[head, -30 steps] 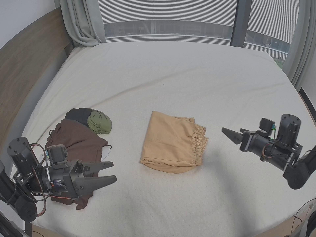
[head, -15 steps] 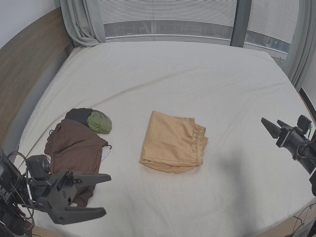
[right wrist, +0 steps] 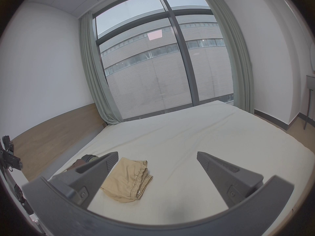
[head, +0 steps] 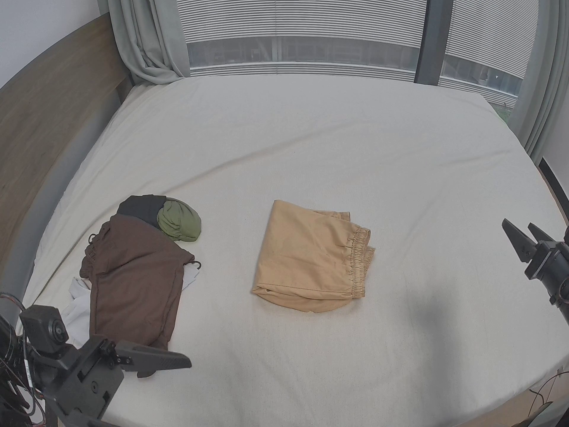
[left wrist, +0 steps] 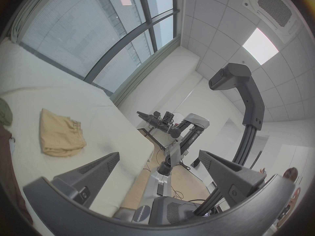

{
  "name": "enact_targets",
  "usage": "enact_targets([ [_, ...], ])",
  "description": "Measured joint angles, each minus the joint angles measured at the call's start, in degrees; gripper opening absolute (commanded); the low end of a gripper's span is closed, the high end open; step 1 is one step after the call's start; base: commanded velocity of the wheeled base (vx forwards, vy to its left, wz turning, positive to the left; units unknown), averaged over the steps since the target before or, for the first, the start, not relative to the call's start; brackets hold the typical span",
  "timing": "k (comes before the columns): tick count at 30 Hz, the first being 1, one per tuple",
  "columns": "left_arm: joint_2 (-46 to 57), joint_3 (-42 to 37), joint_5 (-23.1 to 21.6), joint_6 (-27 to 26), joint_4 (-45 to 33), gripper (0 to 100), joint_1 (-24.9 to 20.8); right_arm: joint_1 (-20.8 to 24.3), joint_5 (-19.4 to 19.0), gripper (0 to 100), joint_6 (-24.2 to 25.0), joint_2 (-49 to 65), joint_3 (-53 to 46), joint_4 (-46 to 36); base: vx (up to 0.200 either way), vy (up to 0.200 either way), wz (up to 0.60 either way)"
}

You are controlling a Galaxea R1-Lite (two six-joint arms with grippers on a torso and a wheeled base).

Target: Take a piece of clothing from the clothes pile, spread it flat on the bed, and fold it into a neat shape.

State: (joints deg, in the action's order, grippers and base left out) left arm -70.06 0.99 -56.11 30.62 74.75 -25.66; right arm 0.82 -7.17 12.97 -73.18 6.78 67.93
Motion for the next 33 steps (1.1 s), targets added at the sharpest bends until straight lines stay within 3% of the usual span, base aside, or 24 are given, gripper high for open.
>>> enact_targets([
  [12,22.9,0.0,5.8,-0.2,-25.8,100,1.7,-2.7,-0.5,100,-0.7,13.5,-5.2,-3.6,0.0,0.0,0.0],
  [21,39.4,0.0,10.7,0.0,-39.1,100,6.3,-4.5,-4.3,100,-1.6,35.3,-5.8,-25.3,0.0,0.0,0.0],
  [26,49.1,0.3,13.1,-0.2,-49.2,100,9.4,-4.6,-9.2,100,-1.8,49.1,-5.8,-42.2,0.0,0.0,0.0],
  [33,60.3,1.4,22.6,-4.7,-57.6,100,12.8,1.8,-13.5,100,-2.8,62.4,-5.8,-55.6,0.0,0.0,0.0],
])
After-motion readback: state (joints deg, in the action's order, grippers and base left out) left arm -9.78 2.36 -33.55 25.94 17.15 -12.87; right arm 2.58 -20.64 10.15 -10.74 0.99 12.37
